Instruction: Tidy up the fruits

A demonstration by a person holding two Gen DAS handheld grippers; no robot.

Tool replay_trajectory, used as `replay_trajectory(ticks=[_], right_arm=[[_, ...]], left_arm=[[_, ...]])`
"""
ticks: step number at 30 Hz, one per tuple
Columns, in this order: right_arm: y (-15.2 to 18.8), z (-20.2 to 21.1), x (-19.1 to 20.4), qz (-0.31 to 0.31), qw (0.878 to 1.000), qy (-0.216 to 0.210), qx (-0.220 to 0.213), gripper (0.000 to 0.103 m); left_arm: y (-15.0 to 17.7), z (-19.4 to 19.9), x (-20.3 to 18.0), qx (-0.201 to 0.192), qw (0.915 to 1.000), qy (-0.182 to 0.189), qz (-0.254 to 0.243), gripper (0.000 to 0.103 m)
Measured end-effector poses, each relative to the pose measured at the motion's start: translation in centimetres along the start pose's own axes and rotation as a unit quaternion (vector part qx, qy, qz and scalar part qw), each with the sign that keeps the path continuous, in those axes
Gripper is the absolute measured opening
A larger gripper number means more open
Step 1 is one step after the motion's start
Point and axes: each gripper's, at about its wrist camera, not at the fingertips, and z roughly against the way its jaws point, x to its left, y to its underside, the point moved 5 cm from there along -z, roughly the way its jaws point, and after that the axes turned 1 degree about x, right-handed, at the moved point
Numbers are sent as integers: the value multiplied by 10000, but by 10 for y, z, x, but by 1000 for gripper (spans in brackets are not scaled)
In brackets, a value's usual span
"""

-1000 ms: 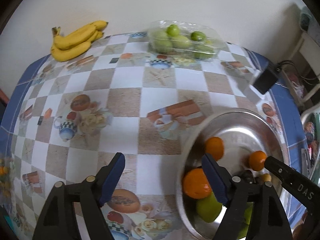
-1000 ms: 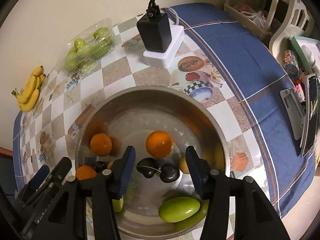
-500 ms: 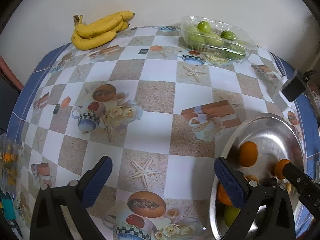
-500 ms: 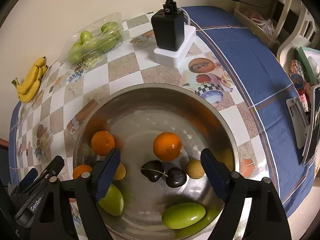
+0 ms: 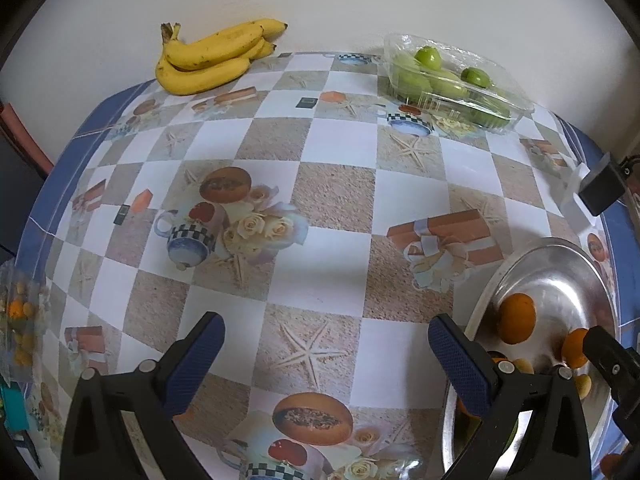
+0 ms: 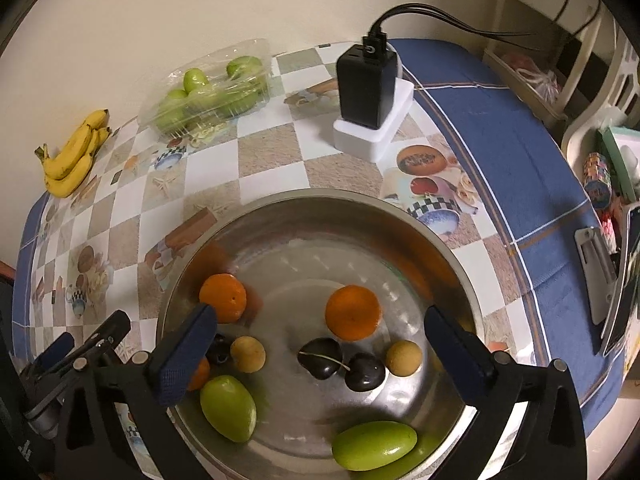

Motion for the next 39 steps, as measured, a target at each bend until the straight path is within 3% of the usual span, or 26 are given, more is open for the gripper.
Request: replay_trajectory(ticks=[7, 12, 19, 30, 39], right_arm=[[1, -3, 6, 58, 10000, -75, -12, 103], [4, -8, 13, 176, 9998, -88, 26, 103], [6, -11, 25, 360, 9993, -115, 62, 103], [27, -4, 31, 440, 9989, -145, 53, 103], [57, 12, 28, 391, 9990, -214, 69, 103]], left_arm=[[-1, -4, 1, -56, 9998, -111, -162, 103], [-3, 0, 5, -296, 9971, -600, -371, 103], [3, 5, 28, -415, 9886, -1436, -176, 103], [27, 14, 47, -272, 9886, -1468, -183, 103], [57, 31, 55, -131, 9912, -1290, -281, 103]])
